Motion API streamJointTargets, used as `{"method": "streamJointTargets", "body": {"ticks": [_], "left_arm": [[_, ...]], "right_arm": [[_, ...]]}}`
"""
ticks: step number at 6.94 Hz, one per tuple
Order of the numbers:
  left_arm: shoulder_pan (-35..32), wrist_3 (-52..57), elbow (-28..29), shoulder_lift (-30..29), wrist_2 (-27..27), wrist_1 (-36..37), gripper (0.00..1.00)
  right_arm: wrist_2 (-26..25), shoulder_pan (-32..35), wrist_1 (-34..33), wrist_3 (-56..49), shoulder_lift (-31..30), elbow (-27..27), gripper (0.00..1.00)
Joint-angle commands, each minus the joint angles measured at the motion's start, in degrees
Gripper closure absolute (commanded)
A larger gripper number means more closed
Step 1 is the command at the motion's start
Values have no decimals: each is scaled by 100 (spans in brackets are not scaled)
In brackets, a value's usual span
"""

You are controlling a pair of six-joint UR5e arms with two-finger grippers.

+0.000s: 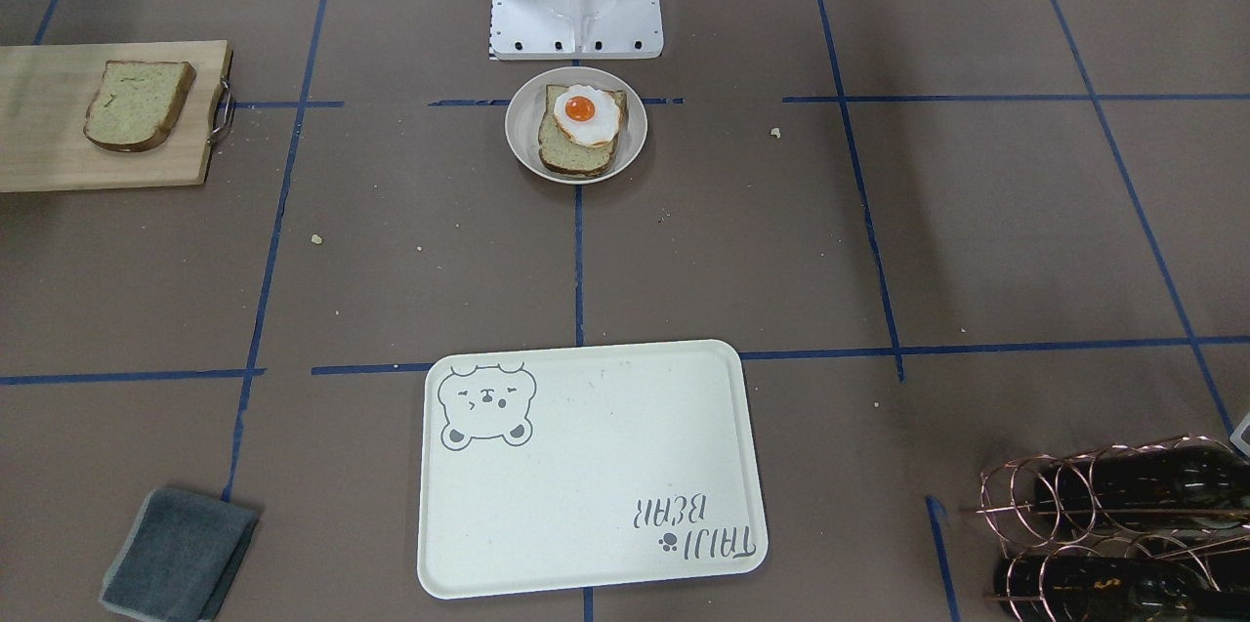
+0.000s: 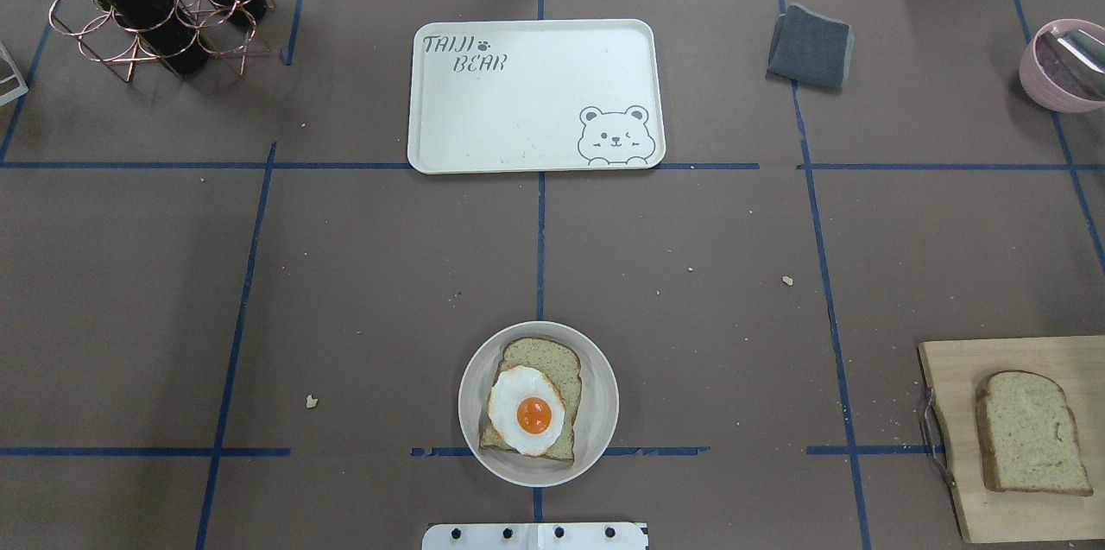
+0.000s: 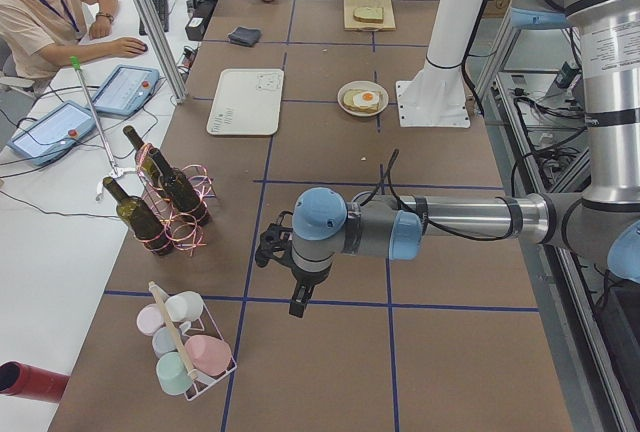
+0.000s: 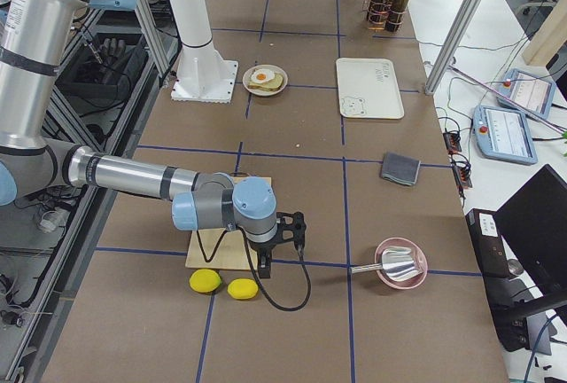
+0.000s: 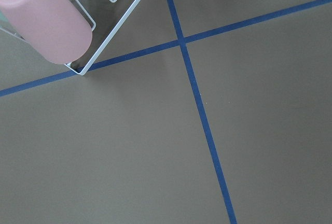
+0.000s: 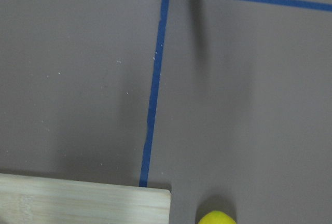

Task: Make sandwich and place on tray
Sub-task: 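Lower the right gripper toward the bread slice on the wooden board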

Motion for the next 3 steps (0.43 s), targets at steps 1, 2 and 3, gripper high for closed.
{"method": "streamJointTargets", "body": {"ticks": [1, 2, 3], "left_arm": [[0, -3, 12, -2, 0, -132, 0], [0, -3, -32, -2, 0, -132, 0], [0, -3, -41, -2, 0, -141, 0]], "right_arm": [[257, -137, 524, 101, 155, 6, 0], [650, -129, 612, 415, 86, 93, 0], [707, -311, 1021, 1001, 7, 164, 0]]}}
